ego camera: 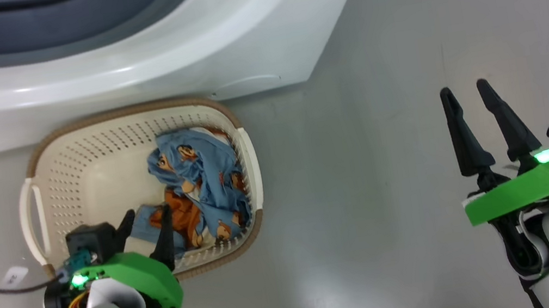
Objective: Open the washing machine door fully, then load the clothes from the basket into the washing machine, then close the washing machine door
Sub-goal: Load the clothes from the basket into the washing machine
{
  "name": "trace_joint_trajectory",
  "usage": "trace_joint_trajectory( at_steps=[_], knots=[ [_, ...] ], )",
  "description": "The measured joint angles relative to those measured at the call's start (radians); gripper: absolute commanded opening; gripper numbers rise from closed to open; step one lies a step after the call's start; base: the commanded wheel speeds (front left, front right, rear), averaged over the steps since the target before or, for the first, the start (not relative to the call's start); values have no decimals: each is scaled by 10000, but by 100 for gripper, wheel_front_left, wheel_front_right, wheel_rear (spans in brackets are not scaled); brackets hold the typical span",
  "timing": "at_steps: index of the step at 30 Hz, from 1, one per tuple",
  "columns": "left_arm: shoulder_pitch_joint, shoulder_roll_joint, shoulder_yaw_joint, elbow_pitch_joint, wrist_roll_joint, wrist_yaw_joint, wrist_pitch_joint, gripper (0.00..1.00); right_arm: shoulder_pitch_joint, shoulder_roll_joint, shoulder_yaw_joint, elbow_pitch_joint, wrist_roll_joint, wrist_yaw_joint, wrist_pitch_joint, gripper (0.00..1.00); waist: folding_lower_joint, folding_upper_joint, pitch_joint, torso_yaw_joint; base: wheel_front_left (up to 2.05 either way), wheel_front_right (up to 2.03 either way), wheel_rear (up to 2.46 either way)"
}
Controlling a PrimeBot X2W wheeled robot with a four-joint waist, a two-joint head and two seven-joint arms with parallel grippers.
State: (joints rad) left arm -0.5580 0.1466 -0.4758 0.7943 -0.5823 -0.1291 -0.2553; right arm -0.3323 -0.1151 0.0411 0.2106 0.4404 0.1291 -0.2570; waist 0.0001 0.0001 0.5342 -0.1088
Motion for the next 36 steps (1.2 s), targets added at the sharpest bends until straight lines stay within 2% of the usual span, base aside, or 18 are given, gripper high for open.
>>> trace_joint_trajectory(
  at_steps=[5,19,36],
  knots=[
    [-705,56,-809,616,-410,0,0,100,-388,230,109,-63,-81,0,0,100,0,0,615,-181,0,0,0],
    [-2513,671,-2953,1476,-1747,0,0,100,-1108,504,466,-341,-184,0,0,100,-1,0,2165,-792,0,0,0],
    [-3750,1260,-5010,1749,-3545,0,0,100,-1244,558,761,-757,-336,0,0,100,0,0,3384,-1295,0,0,0]
  ],
)
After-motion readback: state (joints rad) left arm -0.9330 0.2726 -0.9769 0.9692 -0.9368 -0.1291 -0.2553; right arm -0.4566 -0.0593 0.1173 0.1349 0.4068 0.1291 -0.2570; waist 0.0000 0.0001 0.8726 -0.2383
